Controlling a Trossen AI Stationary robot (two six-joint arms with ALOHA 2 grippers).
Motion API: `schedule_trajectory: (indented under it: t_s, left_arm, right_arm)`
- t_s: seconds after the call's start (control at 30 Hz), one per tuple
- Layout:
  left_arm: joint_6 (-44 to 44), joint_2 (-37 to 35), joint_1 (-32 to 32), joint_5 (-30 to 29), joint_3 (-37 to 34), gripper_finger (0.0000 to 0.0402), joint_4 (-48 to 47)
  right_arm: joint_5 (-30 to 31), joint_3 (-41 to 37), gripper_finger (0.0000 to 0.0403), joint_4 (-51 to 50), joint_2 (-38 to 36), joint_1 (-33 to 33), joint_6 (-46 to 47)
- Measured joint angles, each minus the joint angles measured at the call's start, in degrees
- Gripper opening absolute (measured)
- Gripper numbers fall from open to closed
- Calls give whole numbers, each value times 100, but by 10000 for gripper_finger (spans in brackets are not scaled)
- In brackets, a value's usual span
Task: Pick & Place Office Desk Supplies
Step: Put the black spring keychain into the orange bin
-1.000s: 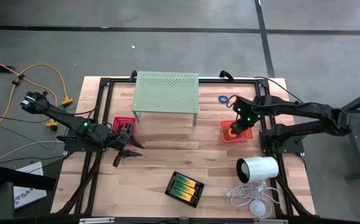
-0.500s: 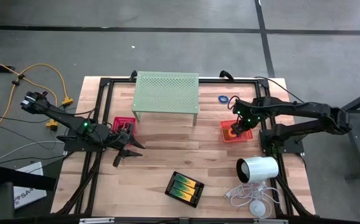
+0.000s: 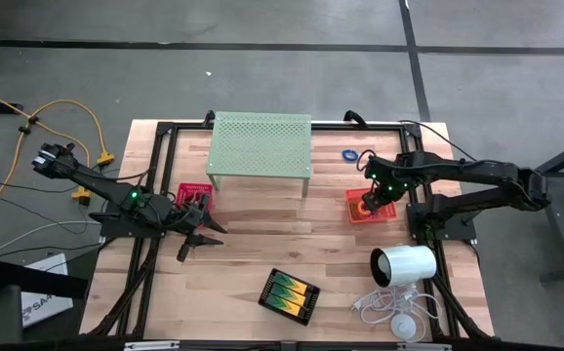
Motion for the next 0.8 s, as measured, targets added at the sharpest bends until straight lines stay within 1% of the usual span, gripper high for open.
schedule_trajectory:
  t_s: [0.47, 0.53, 0.6, 0.8]
  left_arm:
    - [0, 1, 0, -26, 0, 136, 0]
    - [0, -1, 0, -26, 0, 136, 0]
    - [0, 1, 1, -24, 0, 136, 0]
    - [0, 1, 2, -20, 0, 136, 0]
  right_arm:
    - [-59, -2, 16, -37, 0, -2, -173]
    - [-59, -2, 21, -35, 0, -2, -210]
    - [-52, -2, 37, -35, 0, -2, -216]
    - [-48, -2, 107, -28, 0, -2, -133]
